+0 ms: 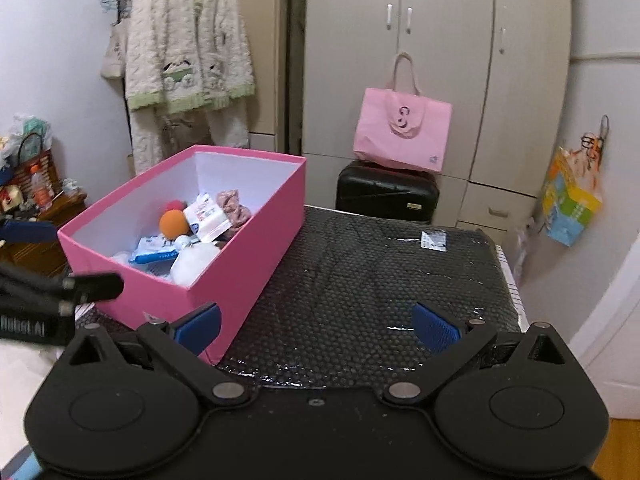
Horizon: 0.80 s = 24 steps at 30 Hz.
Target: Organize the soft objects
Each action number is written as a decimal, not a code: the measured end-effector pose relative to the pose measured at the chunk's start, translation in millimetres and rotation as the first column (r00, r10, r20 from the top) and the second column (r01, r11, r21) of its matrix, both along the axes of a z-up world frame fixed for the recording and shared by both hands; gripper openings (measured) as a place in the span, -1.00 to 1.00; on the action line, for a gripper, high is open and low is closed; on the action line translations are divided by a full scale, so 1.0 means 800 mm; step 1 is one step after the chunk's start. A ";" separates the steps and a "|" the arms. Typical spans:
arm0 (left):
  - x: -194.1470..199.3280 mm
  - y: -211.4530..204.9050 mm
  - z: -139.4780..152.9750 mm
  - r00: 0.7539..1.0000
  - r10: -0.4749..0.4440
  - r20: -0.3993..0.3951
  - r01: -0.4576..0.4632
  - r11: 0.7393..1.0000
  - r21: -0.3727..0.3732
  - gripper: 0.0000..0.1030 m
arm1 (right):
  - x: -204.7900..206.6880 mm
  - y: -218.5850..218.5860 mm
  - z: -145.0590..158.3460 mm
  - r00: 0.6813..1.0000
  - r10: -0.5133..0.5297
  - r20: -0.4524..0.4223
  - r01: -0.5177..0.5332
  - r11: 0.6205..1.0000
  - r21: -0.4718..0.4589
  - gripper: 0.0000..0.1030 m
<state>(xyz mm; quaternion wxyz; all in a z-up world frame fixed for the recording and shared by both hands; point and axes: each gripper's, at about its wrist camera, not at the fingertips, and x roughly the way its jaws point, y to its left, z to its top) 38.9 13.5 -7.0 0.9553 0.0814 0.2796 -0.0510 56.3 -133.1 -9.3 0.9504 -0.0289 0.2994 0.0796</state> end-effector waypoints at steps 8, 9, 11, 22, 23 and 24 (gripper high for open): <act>-0.011 0.001 0.013 0.999 0.040 0.024 -0.037 0.995 -0.092 1.00 | -0.012 -0.006 0.010 0.997 -0.070 0.025 0.069 0.997 0.015 1.00; -0.010 0.003 0.013 0.999 0.048 0.024 -0.046 0.994 -0.102 1.00 | -0.013 -0.007 0.010 0.997 -0.069 0.022 0.068 0.997 0.032 1.00; -0.011 0.007 0.012 0.998 0.065 0.023 -0.062 0.992 -0.106 1.00 | -0.016 -0.009 0.011 0.997 -0.071 0.011 0.071 0.996 0.057 1.00; -0.018 0.010 0.003 0.999 0.041 0.013 -0.040 0.994 -0.106 1.00 | -0.038 -0.011 0.010 0.989 -0.147 0.019 0.146 0.988 0.057 1.00; -0.020 0.010 0.003 0.999 0.040 0.016 -0.038 0.993 -0.111 1.00 | -0.040 -0.012 0.011 0.988 -0.152 0.026 0.151 0.987 0.056 1.00; -0.022 0.010 0.003 0.999 0.039 0.017 -0.037 0.993 -0.115 1.00 | -0.042 -0.012 0.011 0.987 -0.157 0.028 0.155 0.986 0.056 1.00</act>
